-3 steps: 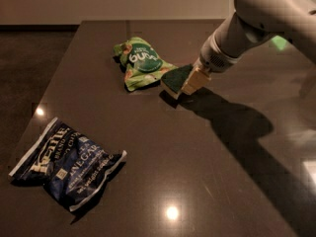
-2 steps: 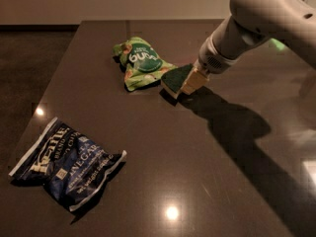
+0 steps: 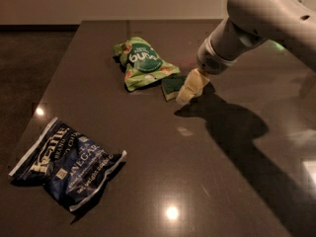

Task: Move sponge near green rice chip bag

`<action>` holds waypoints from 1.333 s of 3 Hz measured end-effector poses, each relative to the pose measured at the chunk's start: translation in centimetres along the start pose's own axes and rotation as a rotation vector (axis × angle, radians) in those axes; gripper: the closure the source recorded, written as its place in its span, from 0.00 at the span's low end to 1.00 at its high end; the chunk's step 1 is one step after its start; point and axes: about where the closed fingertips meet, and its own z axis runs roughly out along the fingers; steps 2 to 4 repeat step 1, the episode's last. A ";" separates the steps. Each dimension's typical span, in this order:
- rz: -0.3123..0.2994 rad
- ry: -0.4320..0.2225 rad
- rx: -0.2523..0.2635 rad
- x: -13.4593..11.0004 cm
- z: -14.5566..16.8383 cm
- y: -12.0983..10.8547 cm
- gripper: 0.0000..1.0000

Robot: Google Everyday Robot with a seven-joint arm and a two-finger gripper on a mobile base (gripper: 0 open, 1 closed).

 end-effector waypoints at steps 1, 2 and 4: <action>0.000 0.000 0.000 0.0 0.0 0.0 0.00; 0.000 0.000 0.000 0.0 0.0 0.0 0.00; 0.000 0.000 0.000 0.0 0.0 0.0 0.00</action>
Offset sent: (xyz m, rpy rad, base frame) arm 0.0000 0.0000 0.0000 0.0000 0.0000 0.0000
